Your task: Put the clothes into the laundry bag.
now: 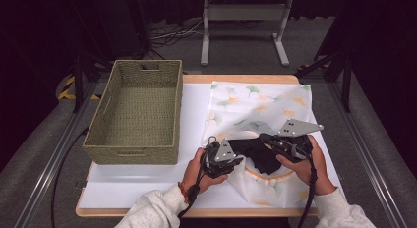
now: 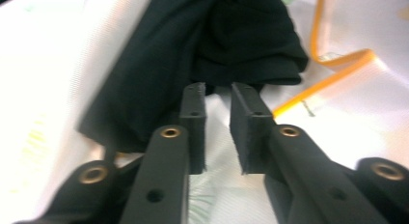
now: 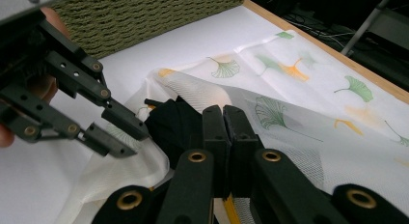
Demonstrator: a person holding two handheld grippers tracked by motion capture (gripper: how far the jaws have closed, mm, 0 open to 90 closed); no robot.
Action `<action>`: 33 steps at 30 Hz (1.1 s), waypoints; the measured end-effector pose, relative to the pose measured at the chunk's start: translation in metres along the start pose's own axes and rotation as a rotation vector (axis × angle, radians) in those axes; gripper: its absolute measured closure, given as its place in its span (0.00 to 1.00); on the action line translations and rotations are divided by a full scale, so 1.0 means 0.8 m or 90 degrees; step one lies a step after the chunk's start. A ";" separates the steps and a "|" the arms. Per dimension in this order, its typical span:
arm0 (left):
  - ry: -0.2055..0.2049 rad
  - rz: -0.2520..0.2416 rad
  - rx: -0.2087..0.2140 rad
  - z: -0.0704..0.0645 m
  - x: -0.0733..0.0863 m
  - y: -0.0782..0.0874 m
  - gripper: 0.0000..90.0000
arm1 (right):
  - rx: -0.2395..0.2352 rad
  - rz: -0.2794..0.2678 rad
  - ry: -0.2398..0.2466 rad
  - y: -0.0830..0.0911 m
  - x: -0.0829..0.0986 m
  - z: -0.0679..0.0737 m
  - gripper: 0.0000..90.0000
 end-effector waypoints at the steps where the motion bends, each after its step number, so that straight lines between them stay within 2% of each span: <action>1: -0.004 0.008 -0.005 -0.002 0.001 -0.003 0.77 | -0.001 0.000 0.001 0.000 0.000 0.000 0.99; 3: -0.006 0.014 -0.010 -0.005 0.002 -0.008 0.67 | -0.004 0.002 0.003 -0.001 0.000 0.002 0.99; 5: -0.002 0.020 -0.005 -0.006 0.003 -0.012 0.65 | -0.006 0.003 0.005 -0.001 0.000 0.003 0.99; 7: 0.003 0.033 -0.005 -0.007 0.006 -0.016 0.59 | -0.007 0.003 0.006 0.000 0.001 0.003 0.99; 10: 0.001 0.056 0.010 -0.010 0.012 -0.022 0.54 | -0.008 0.003 0.007 0.000 0.001 0.003 0.99; 13: -0.001 0.078 0.012 -0.009 0.018 -0.027 0.54 | -0.009 0.004 0.006 0.001 0.003 0.003 0.99; 16: -0.003 0.106 0.005 -0.008 0.024 -0.031 0.57 | -0.008 0.005 0.008 0.002 0.003 0.003 0.99; 18: 0.001 0.105 0.014 -0.008 0.028 -0.032 0.69 | -0.008 0.006 0.009 0.002 0.004 0.003 0.99; 19: 0.002 0.105 0.019 -0.008 0.028 -0.031 0.69 | -0.008 0.006 0.009 0.002 0.004 0.003 0.99; 20: -0.004 0.110 0.018 -0.008 0.028 -0.030 0.74 | -0.008 0.006 0.009 0.003 0.004 0.003 0.99; 21: -0.011 0.113 0.027 -0.009 0.028 -0.030 0.84 | -0.009 0.007 0.009 0.003 0.005 0.003 0.99; 23: -0.016 0.121 0.033 -0.009 0.028 -0.029 0.98 | -0.010 0.008 0.008 0.002 0.006 0.004 0.99; 29: -0.020 0.113 0.034 -0.008 0.030 -0.023 1.00 | -0.013 0.009 0.008 0.005 0.010 0.003 0.98; 31: -0.022 0.104 0.035 -0.008 0.028 -0.018 1.00 | -0.013 0.009 0.009 0.007 0.011 0.003 0.98; 33: -0.028 0.080 0.036 -0.010 0.024 -0.003 1.00 | -0.014 0.008 0.012 0.010 0.012 0.004 0.98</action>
Point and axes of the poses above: each handheld gripper's, and its own axes: y roughly backward along the jaws, x roughly out of its underside, z roughly to its left, the point moved 3 cm from there along -y, roughly forward along the jaws, and after that the axes turned 5 degrees about -z, right-handed, at the moved point
